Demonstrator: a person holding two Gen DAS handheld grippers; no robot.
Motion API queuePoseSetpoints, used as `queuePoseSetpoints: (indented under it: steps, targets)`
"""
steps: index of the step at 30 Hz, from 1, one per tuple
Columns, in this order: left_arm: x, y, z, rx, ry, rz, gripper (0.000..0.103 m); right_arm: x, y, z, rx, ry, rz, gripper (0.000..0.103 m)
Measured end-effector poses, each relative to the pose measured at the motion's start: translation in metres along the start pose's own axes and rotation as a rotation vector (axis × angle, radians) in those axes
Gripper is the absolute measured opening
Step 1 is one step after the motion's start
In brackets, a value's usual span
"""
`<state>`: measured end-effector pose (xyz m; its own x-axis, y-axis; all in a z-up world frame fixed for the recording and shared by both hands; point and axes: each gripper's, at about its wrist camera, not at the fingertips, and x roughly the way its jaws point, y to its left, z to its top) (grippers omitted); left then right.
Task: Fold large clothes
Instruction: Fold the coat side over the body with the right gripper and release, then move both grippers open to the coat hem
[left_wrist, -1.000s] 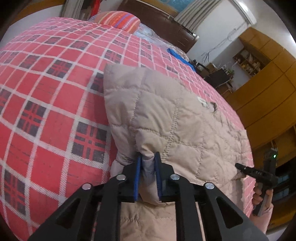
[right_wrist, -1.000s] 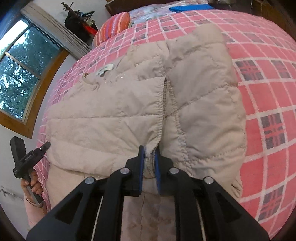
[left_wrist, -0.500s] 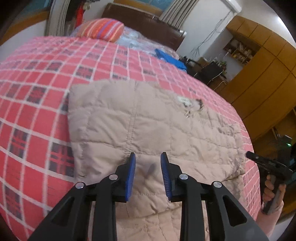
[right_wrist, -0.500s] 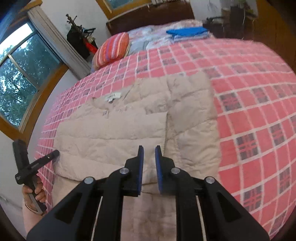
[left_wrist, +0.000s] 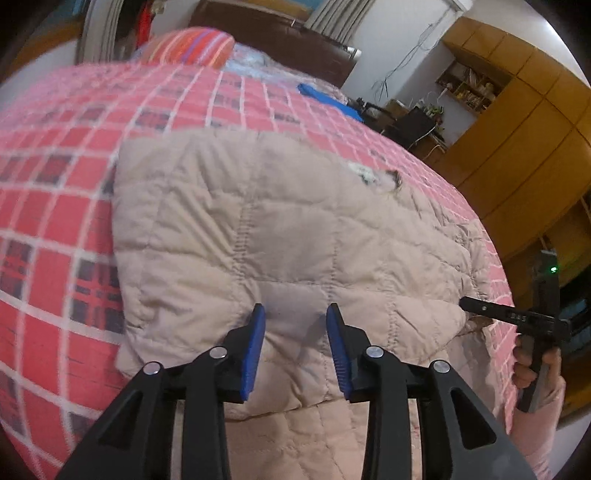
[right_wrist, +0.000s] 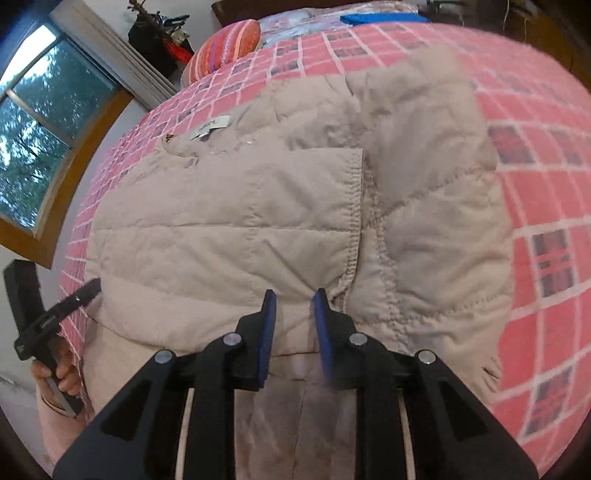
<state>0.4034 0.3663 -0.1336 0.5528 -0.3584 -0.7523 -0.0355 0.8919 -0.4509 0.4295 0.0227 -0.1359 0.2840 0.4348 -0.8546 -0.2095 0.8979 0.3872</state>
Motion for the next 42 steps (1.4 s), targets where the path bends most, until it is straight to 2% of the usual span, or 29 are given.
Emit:
queuePoseSetpoints:
  steps: [2,7,9,10,11,12,13,14,16,19,24,30,33,37,40,42]
  targets:
    - [0.004,0.006,-0.001,-0.023,0.000,-0.020,0.034,0.000,-0.001,-0.001,-0.002,-0.005,0.004,0.020]
    - [-0.009,0.003,-0.002,-0.073,-0.001,-0.001,0.034,-0.011,-0.001,-0.005,0.011,-0.021,0.029,0.024]
    - [-0.031,-0.002,-0.009,-0.068,-0.020,0.000,0.037,-0.037,-0.003,-0.015,0.020,-0.063,0.083,0.029]
    - [-0.041,-0.004,-0.014,-0.053,-0.029,0.015,0.043,-0.053,-0.004,-0.025,0.008,-0.089,0.096,0.036]
    - [-0.056,-0.007,-0.023,-0.025,-0.051,0.039,0.049,-0.066,-0.003,-0.035,-0.013,-0.108,0.094,0.044]
    - [-0.074,-0.010,-0.034,0.010,-0.076,0.055,0.053,-0.078,-0.003,-0.045,-0.035,-0.123,0.081,0.046]
    - [-0.087,-0.010,-0.043,0.029,-0.086,0.068,0.064,-0.092,-0.004,-0.060,-0.062,-0.136,0.062,0.047]
    - [-0.101,-0.010,-0.055,0.042,-0.089,0.091,0.071,-0.101,-0.006,-0.069,-0.079,-0.140,0.054,0.047]
    - [-0.124,-0.005,-0.081,0.049,-0.088,0.116,0.072,-0.124,-0.014,-0.101,-0.109,-0.148,0.035,0.048]
    - [-0.151,0.010,-0.121,0.028,-0.048,0.108,0.073,-0.149,-0.029,-0.148,-0.110,-0.160,-0.023,0.051]
    - [-0.182,0.020,-0.185,-0.006,-0.009,0.090,0.077,-0.167,-0.049,-0.216,-0.066,-0.135,-0.057,0.057]
    - [-0.192,0.025,-0.240,-0.062,0.030,0.092,0.081,-0.172,-0.057,-0.279,-0.024,-0.104,-0.082,0.075]
    - [-0.189,0.029,-0.256,-0.084,0.049,0.068,0.081,-0.173,-0.060,-0.297,-0.021,-0.092,-0.078,0.075]
    - [-0.181,0.028,-0.266,-0.114,0.068,0.004,0.081,-0.166,-0.072,-0.301,0.006,-0.077,-0.053,0.075]
    - [-0.176,0.022,-0.269,-0.114,0.075,-0.033,0.079,-0.159,-0.078,-0.300,0.006,-0.065,-0.068,0.066]
    - [-0.173,0.017,-0.269,-0.099,0.075,-0.018,0.077,-0.157,-0.080,-0.297,0.011,-0.063,-0.060,0.063]
